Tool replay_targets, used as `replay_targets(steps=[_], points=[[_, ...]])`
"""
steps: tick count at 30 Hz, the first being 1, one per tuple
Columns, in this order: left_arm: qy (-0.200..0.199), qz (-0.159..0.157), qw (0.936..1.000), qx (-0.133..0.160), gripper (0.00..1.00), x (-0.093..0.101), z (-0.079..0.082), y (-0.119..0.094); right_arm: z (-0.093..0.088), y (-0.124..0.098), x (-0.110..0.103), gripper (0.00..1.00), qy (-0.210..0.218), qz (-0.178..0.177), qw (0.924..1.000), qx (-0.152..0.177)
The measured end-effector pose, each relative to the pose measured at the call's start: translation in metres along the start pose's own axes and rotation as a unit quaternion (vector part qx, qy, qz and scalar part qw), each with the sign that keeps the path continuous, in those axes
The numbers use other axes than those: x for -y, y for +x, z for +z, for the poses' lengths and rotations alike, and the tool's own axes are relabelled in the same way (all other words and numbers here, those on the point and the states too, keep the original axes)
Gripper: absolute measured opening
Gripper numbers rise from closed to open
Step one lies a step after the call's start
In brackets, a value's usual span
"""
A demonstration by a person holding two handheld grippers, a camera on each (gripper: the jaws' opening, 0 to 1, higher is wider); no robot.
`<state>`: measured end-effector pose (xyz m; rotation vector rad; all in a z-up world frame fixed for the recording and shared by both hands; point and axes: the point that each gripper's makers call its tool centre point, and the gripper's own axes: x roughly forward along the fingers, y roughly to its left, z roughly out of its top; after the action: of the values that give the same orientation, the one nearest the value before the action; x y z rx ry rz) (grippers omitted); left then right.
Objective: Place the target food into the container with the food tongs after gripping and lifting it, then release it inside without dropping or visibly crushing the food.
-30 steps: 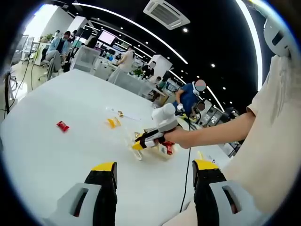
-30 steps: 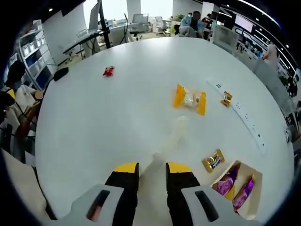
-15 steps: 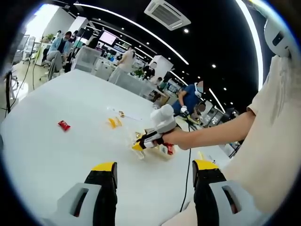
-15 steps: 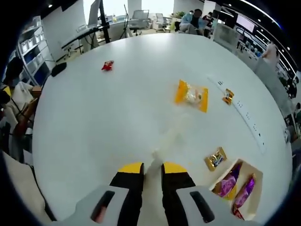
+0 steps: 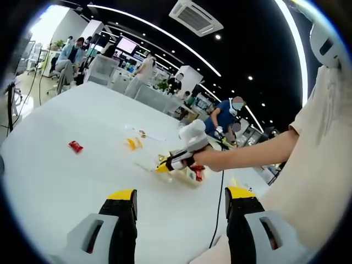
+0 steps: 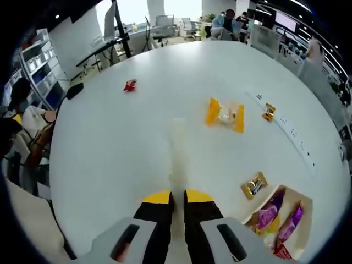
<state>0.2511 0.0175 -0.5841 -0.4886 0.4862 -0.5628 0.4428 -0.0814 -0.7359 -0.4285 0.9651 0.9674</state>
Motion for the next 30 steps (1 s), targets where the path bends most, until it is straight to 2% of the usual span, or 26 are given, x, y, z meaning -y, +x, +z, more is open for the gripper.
replay_targets(steps=[5, 8, 15, 18, 22, 25, 27, 30], points=[[0.004, -0.006, 1.0000, 0.001, 0.65, 0.002, 0.003, 0.004, 0.012, -0.020, -0.014, 0.06, 0.044, 0.052, 0.9974, 0.024], [0.001, -0.011, 0.9999, 0.006, 0.65, 0.002, 0.005, 0.007, 0.017, -0.034, -0.027, 0.06, 0.065, 0.091, 0.9930, 0.037], [0.010, -0.020, 0.9997, 0.008, 0.64, 0.005, 0.011, 0.011, 0.016, -0.056, -0.043, 0.06, 0.080, 0.124, 0.9878, 0.051], [0.011, -0.024, 0.9996, 0.011, 0.64, 0.006, 0.013, 0.012, 0.015, -0.066, -0.055, 0.06, 0.089, 0.149, 0.9833, 0.056], [0.006, -0.029, 0.9993, 0.021, 0.64, 0.008, 0.017, 0.013, 0.017, -0.079, -0.070, 0.06, 0.101, 0.187, 0.9749, 0.065], [0.002, -0.032, 0.9991, 0.027, 0.64, 0.008, 0.020, 0.012, 0.022, -0.092, -0.085, 0.06, 0.112, 0.227, 0.9646, 0.077], [0.001, -0.035, 0.9989, 0.032, 0.64, 0.008, 0.023, 0.012, 0.026, -0.103, -0.099, 0.06, 0.114, 0.262, 0.9544, 0.086], [-0.003, -0.039, 0.9984, 0.041, 0.63, 0.008, 0.027, 0.012, 0.031, -0.115, -0.111, 0.06, 0.117, 0.291, 0.9446, 0.096]])
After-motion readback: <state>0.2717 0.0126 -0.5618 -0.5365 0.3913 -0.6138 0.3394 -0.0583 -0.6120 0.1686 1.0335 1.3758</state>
